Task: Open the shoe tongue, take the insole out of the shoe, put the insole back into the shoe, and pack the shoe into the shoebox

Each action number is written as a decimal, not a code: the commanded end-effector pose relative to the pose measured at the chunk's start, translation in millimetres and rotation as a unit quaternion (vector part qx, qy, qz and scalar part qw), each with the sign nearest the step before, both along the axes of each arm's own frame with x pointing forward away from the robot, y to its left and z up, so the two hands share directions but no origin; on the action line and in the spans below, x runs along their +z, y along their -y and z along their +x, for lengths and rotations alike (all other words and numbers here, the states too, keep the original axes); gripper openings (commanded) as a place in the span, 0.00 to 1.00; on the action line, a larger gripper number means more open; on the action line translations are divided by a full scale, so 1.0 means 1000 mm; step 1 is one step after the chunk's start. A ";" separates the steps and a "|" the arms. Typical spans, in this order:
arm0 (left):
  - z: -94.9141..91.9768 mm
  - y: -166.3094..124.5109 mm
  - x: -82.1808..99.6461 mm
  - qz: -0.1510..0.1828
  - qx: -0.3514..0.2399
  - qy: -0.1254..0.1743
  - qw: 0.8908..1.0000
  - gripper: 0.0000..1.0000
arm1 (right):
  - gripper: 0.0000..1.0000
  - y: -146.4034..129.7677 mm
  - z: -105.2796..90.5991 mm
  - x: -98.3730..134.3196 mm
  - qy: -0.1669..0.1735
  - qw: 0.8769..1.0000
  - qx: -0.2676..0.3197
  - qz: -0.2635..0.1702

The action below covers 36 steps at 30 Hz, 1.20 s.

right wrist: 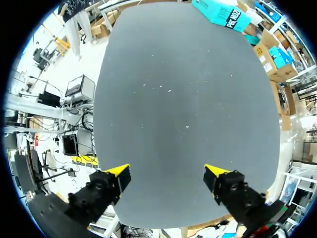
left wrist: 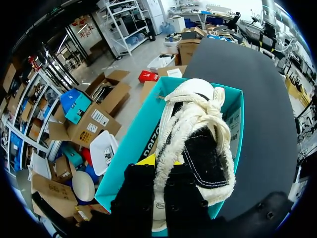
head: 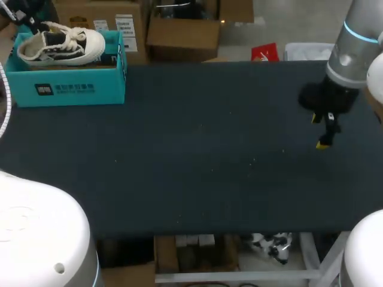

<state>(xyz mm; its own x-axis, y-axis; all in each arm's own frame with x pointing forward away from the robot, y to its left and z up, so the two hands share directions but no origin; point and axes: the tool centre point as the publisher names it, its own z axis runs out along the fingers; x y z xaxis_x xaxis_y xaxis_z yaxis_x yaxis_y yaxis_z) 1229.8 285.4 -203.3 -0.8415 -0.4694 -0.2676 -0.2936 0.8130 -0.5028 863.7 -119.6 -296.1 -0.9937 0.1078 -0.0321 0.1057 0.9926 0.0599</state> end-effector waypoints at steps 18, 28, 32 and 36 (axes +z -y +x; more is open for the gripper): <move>0.023 0.005 -0.097 0.028 -0.028 -0.138 0.990 0.00 | 1.00 0.000 0.000 0.001 -0.001 1.000 0.000 -0.001; 0.016 0.011 -0.072 0.017 -0.011 -0.127 0.992 1.00 | 1.00 0.000 0.000 0.001 -0.001 1.000 0.000 -0.001; 0.003 0.019 -0.042 0.028 -0.009 -0.120 0.992 1.00 | 1.00 0.000 0.000 0.001 -0.001 1.000 0.000 -0.001; -0.020 0.031 -0.015 0.038 -0.006 -0.115 0.993 1.00 | 1.00 0.000 0.000 0.001 -0.001 1.000 0.000 -0.001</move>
